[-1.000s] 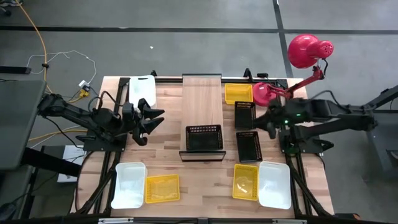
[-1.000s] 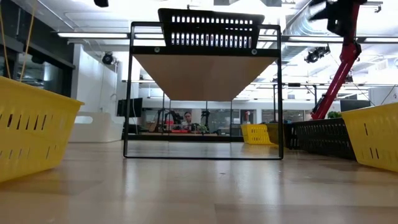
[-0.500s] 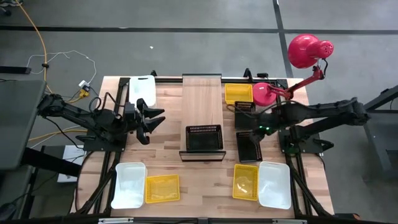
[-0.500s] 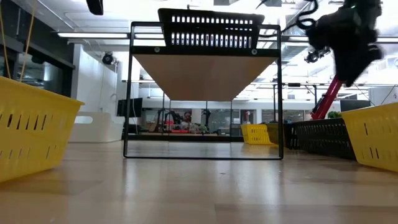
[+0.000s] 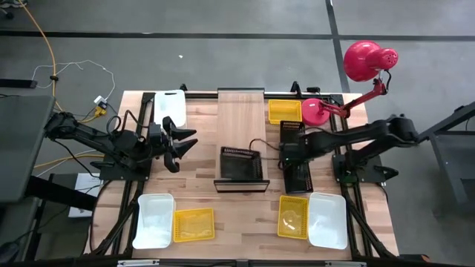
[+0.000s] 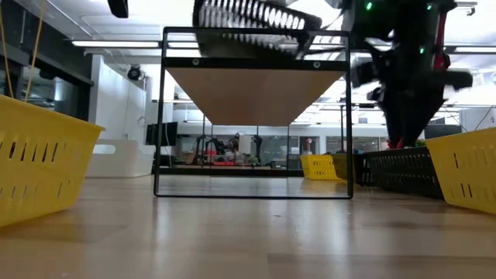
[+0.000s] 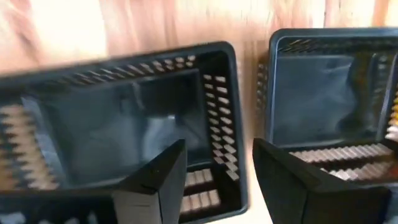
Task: Stack baskets on shelf by color
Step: Put the top left black bin on the shelf
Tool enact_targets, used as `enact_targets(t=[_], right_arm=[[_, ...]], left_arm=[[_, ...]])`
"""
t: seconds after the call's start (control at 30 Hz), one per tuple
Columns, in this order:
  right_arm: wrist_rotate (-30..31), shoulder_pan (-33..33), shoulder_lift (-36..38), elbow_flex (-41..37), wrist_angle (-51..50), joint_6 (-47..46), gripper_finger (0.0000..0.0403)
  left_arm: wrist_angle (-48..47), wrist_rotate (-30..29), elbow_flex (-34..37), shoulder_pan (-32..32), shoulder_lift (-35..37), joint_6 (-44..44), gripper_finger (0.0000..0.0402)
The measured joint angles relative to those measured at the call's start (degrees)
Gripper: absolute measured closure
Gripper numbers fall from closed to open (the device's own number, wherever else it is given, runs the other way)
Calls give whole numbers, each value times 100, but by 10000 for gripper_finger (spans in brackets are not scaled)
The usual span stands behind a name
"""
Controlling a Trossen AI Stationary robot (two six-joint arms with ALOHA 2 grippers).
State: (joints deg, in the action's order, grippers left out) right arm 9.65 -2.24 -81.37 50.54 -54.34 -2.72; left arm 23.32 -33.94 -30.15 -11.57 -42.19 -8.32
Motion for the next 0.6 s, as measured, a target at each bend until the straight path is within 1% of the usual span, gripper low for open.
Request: enact_targets(t=[0.07,0.13,0.27,0.5,0.6], right_arm=[[125,1,-196,-2,64,325,231],[129,0,-344,-4,201,540,231],[131,0,-430,-4,381,621,236],[130,0,-139,-4,445,539,242],[130,0,53,-4,412,436,242]], left_arm=[[2,-3,0,0,0,-1,245],[2,-4,0,0,0,-1,245],[4,-24,0,0,0,-2,245],[28,-271,0,2,-2,-2,245],[28,-277,0,2,-1,-2,245]])
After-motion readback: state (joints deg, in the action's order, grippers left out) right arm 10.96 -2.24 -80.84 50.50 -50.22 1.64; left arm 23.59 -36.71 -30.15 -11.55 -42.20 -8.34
